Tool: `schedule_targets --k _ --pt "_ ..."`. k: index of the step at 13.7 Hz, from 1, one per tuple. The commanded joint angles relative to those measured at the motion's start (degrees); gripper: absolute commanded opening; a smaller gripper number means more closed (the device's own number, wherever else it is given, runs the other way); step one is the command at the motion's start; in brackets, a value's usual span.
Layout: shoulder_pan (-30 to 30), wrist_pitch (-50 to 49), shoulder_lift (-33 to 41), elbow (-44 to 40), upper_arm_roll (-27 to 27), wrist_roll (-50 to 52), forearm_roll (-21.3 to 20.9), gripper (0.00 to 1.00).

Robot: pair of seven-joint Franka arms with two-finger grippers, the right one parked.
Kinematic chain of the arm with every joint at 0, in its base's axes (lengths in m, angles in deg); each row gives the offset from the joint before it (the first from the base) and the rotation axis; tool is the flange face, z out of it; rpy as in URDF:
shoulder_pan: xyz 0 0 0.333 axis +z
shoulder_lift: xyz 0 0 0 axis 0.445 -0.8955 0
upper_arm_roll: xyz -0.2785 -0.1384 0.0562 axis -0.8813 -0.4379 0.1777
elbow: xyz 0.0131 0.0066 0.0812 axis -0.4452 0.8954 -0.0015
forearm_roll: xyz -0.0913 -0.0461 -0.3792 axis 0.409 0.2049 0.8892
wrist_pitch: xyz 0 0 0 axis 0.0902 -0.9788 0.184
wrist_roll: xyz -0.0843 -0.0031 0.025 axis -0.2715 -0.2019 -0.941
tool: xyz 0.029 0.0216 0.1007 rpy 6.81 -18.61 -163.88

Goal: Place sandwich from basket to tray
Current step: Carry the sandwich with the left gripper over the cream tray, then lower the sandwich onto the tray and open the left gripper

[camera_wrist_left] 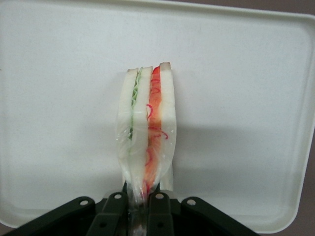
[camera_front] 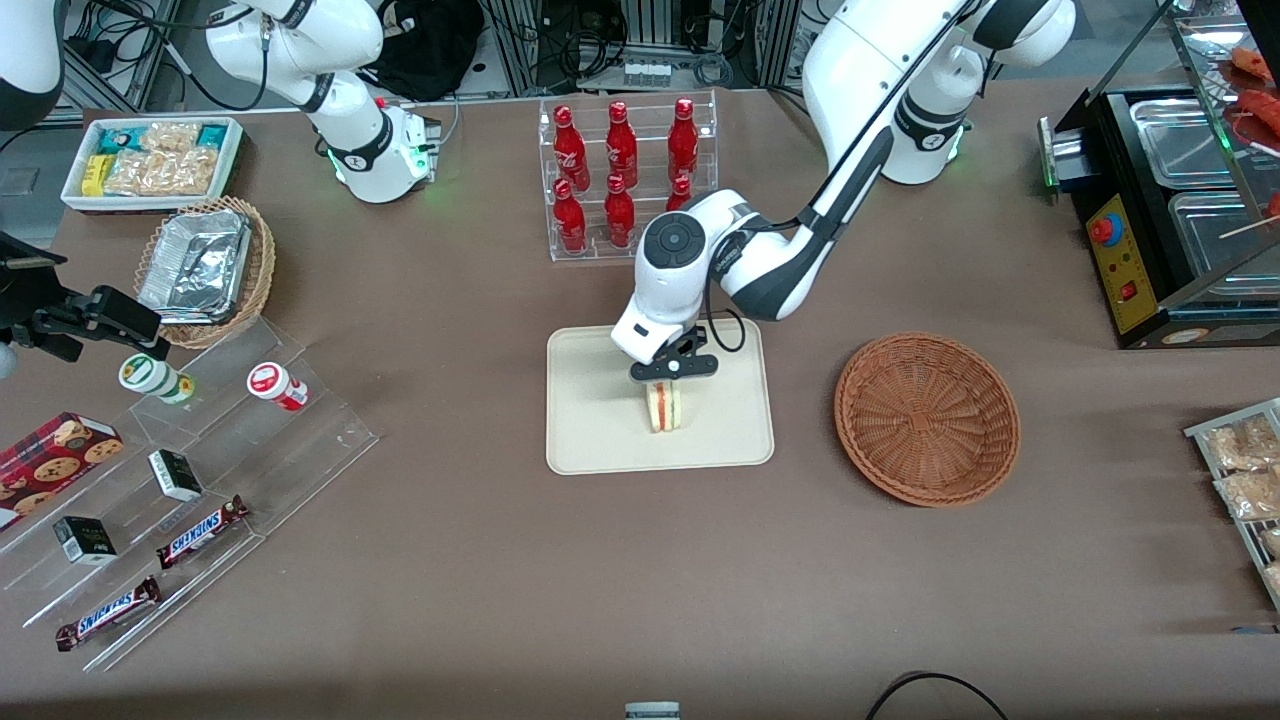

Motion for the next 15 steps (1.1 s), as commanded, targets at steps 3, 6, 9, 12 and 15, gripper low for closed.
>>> schedule_targets --k 3,6,9,12,15 --pt "-0.5 0.0 -1.0 -1.8 0.1 -0.5 -0.5 1.0" --pt "-0.5 -0.5 -0.3 -2.3 0.0 0.0 -0.8 1.0" --pt "-0.3 -3.3 3.3 -2.5 0.2 0.6 -0.1 1.0" --pt "0.6 -9.1 9.0 -2.5 0.7 0.7 0.0 1.0" --pt "1.1 -15.6 15.0 -2.5 3.2 0.7 0.0 1.0"
